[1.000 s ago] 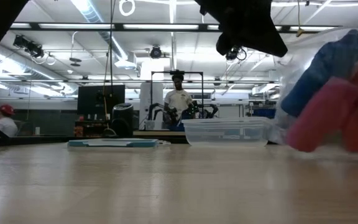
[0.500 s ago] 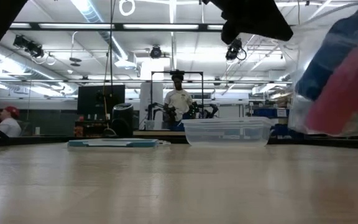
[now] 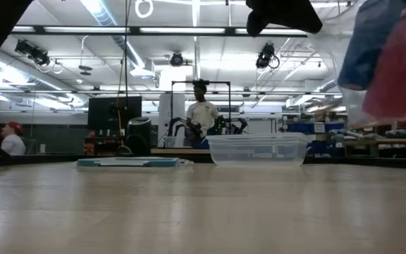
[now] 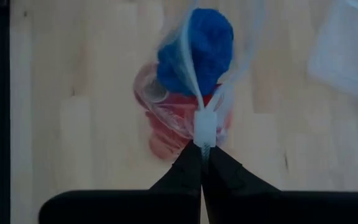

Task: Roll bandage
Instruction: Put the blue bandage into the transparent zip bag

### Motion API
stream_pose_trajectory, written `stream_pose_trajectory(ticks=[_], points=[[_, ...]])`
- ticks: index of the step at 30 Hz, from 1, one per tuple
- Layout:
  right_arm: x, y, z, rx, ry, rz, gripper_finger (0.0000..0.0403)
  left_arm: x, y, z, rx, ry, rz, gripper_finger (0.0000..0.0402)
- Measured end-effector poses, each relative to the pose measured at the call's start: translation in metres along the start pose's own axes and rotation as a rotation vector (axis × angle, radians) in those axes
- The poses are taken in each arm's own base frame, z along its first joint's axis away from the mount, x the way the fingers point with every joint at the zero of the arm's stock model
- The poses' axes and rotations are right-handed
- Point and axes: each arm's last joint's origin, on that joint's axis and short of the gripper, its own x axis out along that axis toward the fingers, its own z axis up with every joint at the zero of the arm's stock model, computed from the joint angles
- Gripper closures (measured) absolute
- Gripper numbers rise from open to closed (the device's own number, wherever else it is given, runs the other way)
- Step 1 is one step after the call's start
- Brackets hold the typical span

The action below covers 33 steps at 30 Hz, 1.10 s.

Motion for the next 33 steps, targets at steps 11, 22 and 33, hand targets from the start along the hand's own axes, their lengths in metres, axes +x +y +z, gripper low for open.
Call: stream_pose_trajectory(ticks=[11, 22, 33], points=[[0.001, 0.009, -0.005, -0.032, -0.016, 0.006, 0.0403, 0.007, -0.024, -0.007, -0.010, -0.028, -0.004, 0.0401], [0.044, 0.024, -0.024, -0.018, 0.029, 0.089, 0.0403, 0.032, -0.064, -0.041, -0.016, -0.091, 0.035, 0.0401], [0.052, 0.024, -0.022, -0.021, 0.002, 0.100, 0.0403, 0.029, -0.061, -0.042, -0.023, -0.036, 0.047, 0.0391]])
